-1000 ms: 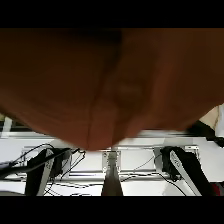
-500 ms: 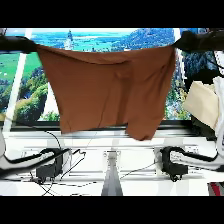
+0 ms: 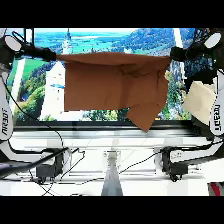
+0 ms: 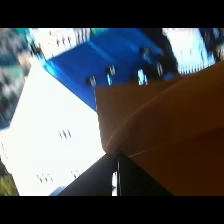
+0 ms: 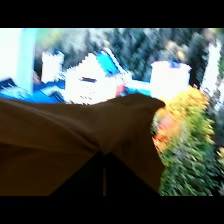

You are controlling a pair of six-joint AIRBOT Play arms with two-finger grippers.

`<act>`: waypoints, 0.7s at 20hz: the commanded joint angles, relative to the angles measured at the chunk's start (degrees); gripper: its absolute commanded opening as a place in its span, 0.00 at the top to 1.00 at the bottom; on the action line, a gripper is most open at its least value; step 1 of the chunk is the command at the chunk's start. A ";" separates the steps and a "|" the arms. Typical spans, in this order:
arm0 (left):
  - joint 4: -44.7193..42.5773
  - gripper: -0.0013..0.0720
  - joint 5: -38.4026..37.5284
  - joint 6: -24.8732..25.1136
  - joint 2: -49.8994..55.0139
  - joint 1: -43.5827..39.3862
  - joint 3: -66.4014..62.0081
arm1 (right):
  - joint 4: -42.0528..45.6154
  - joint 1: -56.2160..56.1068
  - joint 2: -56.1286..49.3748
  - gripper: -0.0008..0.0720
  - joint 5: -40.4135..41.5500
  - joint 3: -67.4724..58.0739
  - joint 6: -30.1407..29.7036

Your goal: Fold the clothes and pants, and hang the long-sleeved shirts on hangers.

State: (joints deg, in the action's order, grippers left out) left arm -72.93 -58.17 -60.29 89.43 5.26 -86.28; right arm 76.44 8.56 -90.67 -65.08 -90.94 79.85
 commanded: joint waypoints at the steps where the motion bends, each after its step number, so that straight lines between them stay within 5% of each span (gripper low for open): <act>1: -2.89 0.96 -10.05 -2.62 3.41 -0.83 0.04 | 5.01 -0.04 -0.46 0.98 -8.44 0.00 -0.02; 5: 2.34 0.92 -10.38 -5.55 10.29 -4.00 0.04 | 6.82 -0.04 -0.72 0.97 -13.90 0.04 0.02; 6: 4.11 0.64 -10.38 -5.53 11.39 -4.66 0.02 | 7.76 -0.04 -0.72 0.80 -13.11 0.04 0.02; 7: 4.42 0.16 -10.43 -5.55 11.93 -5.22 0.02 | 8.85 -0.02 -0.72 0.45 -12.90 0.04 0.02; 8: 4.17 0.03 -10.51 -5.55 11.85 -5.40 0.02 | 10.75 -0.02 -0.68 0.36 -13.35 0.02 0.02; 10: 3.39 0.06 -12.87 -5.57 9.94 -4.63 -0.22 | 13.99 0.76 -0.57 0.37 -16.70 0.00 -0.72; 12: -0.61 0.38 -17.25 -5.60 5.84 -2.19 -0.20 | 13.07 3.67 0.22 0.37 -20.02 0.48 -1.18; 14: -3.10 0.39 -23.85 -7.26 1.64 1.22 -0.02 | 9.99 7.34 3.30 0.46 -20.61 4.07 -1.27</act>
State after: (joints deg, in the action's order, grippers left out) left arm -72.62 -73.91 -66.04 95.33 3.36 -86.41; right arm 88.07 12.32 -89.80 -82.52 -89.52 79.05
